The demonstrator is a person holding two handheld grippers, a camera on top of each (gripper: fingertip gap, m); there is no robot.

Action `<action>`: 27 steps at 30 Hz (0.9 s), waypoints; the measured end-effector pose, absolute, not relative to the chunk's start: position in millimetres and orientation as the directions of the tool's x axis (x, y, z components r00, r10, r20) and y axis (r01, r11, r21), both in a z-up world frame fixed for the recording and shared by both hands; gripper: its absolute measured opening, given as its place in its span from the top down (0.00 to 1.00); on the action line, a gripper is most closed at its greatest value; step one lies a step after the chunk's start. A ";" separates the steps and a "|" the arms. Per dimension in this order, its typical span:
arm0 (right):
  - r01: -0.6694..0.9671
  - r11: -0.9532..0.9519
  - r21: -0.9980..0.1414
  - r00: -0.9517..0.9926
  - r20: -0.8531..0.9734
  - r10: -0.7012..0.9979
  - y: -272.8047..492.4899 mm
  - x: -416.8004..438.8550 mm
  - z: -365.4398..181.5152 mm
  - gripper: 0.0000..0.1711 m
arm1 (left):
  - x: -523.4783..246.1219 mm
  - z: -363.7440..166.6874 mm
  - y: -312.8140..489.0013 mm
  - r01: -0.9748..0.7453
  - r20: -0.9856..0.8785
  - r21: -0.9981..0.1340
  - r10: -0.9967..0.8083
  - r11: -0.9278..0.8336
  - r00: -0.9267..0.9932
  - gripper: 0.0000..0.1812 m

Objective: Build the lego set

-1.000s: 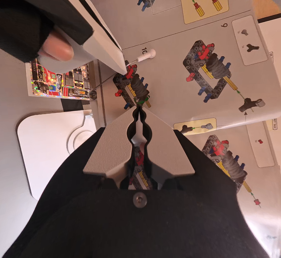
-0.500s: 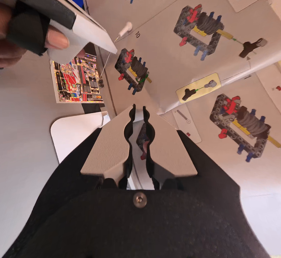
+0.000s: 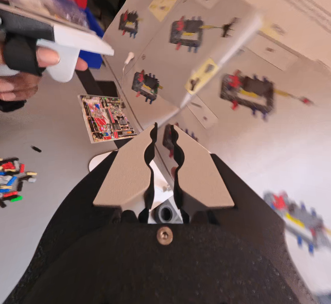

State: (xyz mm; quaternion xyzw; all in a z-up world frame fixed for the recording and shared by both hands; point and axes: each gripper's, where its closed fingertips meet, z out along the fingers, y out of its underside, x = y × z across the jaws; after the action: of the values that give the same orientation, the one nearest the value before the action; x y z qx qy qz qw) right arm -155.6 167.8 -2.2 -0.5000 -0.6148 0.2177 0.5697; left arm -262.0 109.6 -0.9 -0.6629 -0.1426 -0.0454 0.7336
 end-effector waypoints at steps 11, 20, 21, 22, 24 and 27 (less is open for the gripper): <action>0.395 0.104 -0.913 0.389 0.269 0.881 232.7 -27.3 -112.6 0.85 | -113.1 -30.6 199.2 -0.309 -0.266 -0.932 -0.223 -0.191 0.938 1.00; 0.549 0.274 -0.790 0.344 0.513 0.787 247.0 -62.7 -129.8 0.99 | -154.1 -21.2 206.9 -0.342 -0.345 -0.903 -0.039 -0.261 0.938 1.00; 0.551 0.288 -0.784 0.338 0.525 0.781 247.4 -60.2 -128.1 1.00 | -165.2 -21.2 202.4 -0.329 -0.336 -0.907 -0.021 -0.262 0.942 1.00; 0.547 0.291 -0.785 0.329 0.521 0.787 246.2 -59.0 -127.9 1.00 | -176.3 -23.3 198.9 -0.318 -0.329 -0.908 -0.006 -0.273 0.944 1.00; 0.542 0.283 -0.792 0.328 0.508 0.796 245.6 -56.9 -126.1 1.00 | -187.3 -26.3 195.3 -0.307 -0.312 -0.915 -0.023 -0.262 0.950 1.00; 0.554 0.300 -0.777 0.337 0.538 0.772 252.4 -50.6 -120.5 1.00 | -190.1 -26.6 192.4 -0.303 -0.306 -0.914 -0.031 -0.271 0.951 1.00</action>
State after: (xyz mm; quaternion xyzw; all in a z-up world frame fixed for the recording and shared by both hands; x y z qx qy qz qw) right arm -50.6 252.4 -120.5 -0.5839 -0.5679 0.0955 0.5723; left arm -190.1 192.4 -26.6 -0.7890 0.1059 0.1142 0.5944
